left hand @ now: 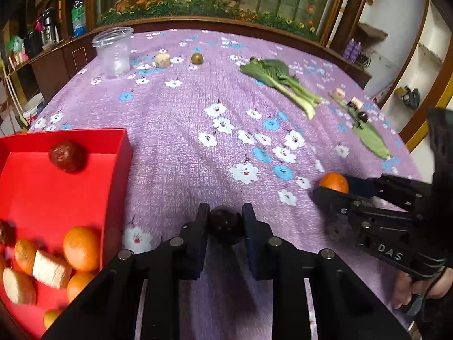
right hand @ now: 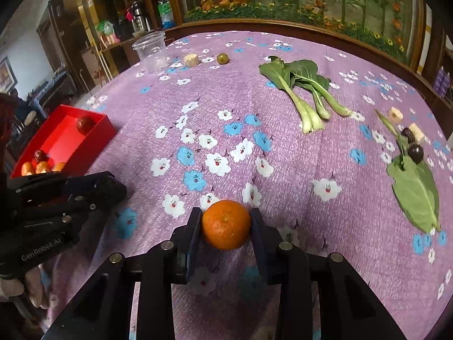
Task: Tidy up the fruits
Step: 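Grasp a dark plum with the left tool while the right tool grasps an orange, then lower the plum and orange into the red tray and open both tools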
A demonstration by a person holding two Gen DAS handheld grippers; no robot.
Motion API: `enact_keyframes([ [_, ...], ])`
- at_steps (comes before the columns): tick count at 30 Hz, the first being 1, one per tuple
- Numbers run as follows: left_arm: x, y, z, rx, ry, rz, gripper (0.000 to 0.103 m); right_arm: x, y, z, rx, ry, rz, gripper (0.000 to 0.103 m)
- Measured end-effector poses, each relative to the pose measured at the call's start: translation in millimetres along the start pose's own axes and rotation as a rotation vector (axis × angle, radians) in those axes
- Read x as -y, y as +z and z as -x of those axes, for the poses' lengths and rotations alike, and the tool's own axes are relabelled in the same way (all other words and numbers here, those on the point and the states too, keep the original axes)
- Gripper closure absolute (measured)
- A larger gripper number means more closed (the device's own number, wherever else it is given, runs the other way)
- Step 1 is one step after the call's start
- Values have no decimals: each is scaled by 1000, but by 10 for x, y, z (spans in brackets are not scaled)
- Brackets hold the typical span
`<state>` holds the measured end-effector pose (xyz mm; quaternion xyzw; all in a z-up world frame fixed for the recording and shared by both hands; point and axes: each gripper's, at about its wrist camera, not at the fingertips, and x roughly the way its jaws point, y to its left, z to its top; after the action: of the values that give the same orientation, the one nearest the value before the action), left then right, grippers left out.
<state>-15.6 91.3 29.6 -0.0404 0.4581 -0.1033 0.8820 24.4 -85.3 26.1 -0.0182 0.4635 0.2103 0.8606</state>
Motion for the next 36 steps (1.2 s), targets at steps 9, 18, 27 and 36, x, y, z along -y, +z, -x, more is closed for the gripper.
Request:
enact_keyframes([
  [9,-345,-132,598,96,-82,162,81,-190,-46,352,45,44,-6,66],
  [18,-1103,-412,1118,196,20,324,81,-812,67,554,76,126,76,66],
  [27,-1567,-703,1217,199,136,384,81,-1649,275,334,50,213,179,66],
  [36,-1693,-751,1218,217,159,377,80,-2131,615,-195,-23,283,167,66],
])
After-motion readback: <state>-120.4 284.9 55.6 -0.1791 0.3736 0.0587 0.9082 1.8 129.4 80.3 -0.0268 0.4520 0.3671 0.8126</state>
